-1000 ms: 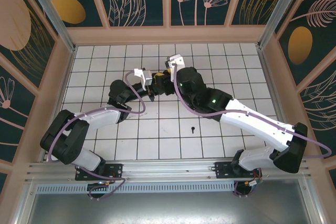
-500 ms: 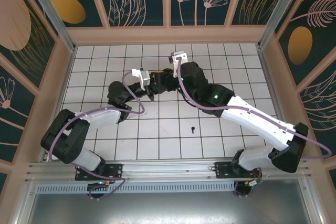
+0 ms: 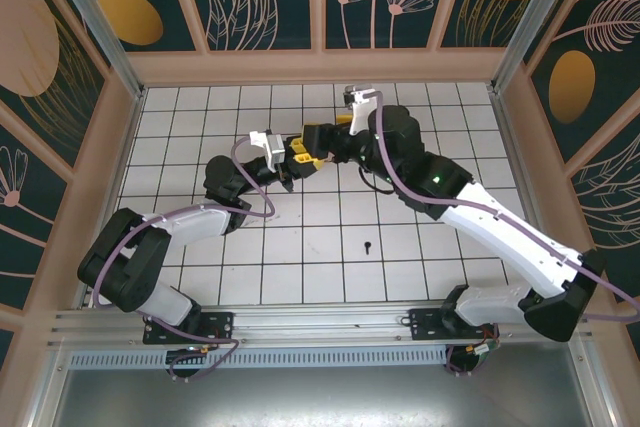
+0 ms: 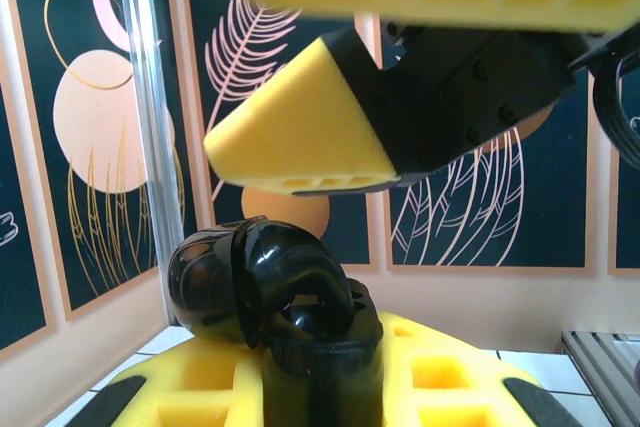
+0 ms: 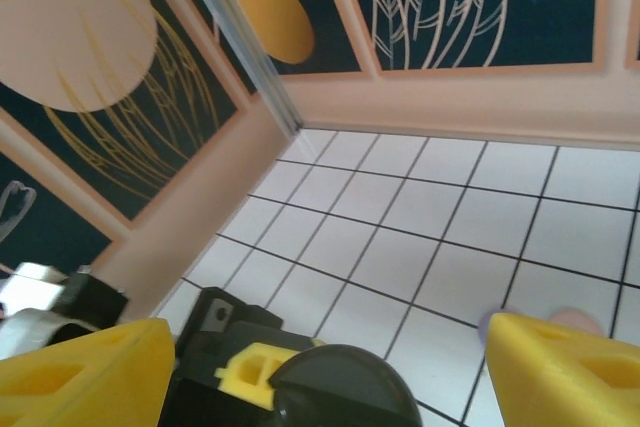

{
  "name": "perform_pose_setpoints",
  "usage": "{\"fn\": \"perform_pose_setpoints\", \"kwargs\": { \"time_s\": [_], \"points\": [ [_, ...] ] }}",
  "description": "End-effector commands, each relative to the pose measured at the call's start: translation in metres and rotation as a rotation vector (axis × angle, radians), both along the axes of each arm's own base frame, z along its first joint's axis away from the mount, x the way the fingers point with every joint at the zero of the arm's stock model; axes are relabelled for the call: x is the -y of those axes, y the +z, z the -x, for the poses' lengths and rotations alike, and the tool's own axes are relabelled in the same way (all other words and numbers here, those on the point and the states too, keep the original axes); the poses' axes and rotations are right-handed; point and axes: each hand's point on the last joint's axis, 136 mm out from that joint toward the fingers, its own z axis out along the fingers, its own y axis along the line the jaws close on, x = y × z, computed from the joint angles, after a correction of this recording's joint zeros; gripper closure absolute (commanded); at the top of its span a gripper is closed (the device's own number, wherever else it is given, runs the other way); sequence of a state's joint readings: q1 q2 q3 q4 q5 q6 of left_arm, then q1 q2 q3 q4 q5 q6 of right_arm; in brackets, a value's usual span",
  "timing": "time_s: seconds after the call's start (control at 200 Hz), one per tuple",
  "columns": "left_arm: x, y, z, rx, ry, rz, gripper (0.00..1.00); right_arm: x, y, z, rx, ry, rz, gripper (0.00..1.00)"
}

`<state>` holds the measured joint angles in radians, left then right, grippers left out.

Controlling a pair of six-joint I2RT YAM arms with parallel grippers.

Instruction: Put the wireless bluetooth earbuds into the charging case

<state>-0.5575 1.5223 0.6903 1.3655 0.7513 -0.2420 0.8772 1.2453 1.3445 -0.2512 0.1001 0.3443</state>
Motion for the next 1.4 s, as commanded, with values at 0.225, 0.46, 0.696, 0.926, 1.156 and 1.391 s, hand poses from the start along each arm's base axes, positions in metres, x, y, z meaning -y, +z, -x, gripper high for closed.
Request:
{"fn": "perform_pose_setpoints", "kwargs": {
  "time_s": [0.225, 0.46, 0.696, 0.926, 1.156, 1.391],
  "points": [
    [0.002, 0.016, 0.0, 0.046, -0.007, 0.043, 1.0, 0.015, 0.029, 0.006, -0.002, 0.012, -0.108, 0.25],
    [0.003, 0.016, -0.002, 0.041, -0.001, 0.041, 1.0, 0.012, 0.006, 0.006, -0.072, 0.011, -0.035, 0.51],
    [0.004, 0.015, -0.003, 0.041, 0.002, 0.037, 1.0, -0.003, -0.011, 0.01, -0.109, 0.064, 0.006, 0.79],
    [0.005, 0.015, -0.004, 0.038, 0.0, 0.037, 1.0, -0.011, -0.002, 0.01, -0.081, 0.087, 0.004, 0.81],
    [0.006, 0.014, -0.005, 0.032, -0.004, 0.035, 1.0, -0.016, 0.01, 0.007, -0.05, 0.088, 0.006, 0.82],
    [0.006, 0.014, -0.006, 0.031, -0.002, 0.032, 1.0, -0.03, 0.007, 0.015, -0.05, 0.147, 0.012, 0.84]
  ]
}}
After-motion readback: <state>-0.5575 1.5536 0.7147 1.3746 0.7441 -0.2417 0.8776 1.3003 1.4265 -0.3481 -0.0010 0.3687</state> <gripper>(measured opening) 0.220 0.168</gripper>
